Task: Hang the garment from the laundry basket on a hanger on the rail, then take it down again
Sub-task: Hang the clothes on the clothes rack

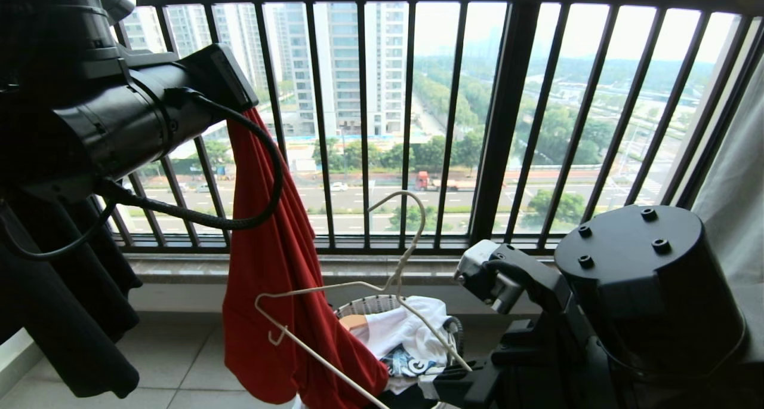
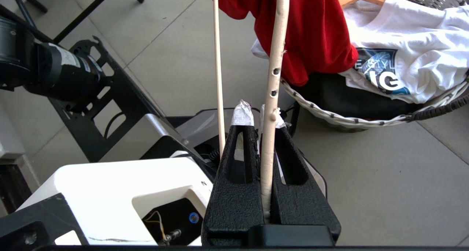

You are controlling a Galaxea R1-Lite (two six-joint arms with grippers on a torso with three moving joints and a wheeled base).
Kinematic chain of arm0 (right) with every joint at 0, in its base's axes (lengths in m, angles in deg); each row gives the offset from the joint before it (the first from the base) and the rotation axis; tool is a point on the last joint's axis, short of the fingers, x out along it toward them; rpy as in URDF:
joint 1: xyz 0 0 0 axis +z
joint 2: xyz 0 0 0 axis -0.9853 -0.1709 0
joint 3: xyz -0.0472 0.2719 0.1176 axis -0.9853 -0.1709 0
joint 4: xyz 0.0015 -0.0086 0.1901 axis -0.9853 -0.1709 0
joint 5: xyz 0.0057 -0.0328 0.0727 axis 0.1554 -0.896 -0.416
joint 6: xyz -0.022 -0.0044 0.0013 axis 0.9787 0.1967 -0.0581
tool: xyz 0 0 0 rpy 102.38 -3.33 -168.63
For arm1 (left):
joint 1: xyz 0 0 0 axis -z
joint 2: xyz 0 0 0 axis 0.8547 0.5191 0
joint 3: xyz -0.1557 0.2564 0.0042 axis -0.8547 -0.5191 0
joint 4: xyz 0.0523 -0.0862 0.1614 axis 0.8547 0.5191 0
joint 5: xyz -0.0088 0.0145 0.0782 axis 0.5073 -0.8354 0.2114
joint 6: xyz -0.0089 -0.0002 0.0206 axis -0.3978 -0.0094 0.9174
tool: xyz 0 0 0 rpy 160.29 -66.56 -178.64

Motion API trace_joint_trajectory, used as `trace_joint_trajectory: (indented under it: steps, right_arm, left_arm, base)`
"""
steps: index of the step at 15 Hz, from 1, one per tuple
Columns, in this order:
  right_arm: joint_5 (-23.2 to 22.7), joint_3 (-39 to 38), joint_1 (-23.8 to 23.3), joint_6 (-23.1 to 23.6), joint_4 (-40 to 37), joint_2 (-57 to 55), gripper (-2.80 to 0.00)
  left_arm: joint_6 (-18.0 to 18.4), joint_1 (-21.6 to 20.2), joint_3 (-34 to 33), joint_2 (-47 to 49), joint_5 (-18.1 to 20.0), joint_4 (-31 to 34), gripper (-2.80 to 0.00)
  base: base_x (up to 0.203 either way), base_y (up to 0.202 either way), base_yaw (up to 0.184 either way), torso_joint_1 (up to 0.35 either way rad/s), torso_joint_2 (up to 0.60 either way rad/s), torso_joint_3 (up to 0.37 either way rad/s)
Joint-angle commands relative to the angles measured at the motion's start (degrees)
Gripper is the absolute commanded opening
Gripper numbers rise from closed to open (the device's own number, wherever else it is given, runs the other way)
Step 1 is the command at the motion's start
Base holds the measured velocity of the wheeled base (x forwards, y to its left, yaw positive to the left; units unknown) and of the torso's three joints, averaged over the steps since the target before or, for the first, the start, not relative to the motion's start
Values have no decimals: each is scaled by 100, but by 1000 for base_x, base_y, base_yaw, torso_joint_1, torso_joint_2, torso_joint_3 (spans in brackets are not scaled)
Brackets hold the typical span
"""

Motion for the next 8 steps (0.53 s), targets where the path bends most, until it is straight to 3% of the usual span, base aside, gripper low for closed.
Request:
trace_joint_trajectory:
  steps: [1, 5, 8]
  right_arm:
    - [186, 14, -102, 6, -13, -84, -280]
    - [332, 100, -438, 39, -15, -33, -280]
    - [334, 230, -868, 112, -78, 57, -280]
  left_arm:
    - [3, -20, -1, -100, -33, -16, -280]
    - [-5, -132, 134, -167, -70, -22, -280]
    - [-32, -230, 293, -98, -333, -22, -280]
  base:
    - [0, 0, 0, 0, 0, 0]
    - [0, 0, 0, 0, 0, 0]
    - [0, 0, 0, 0, 0, 0]
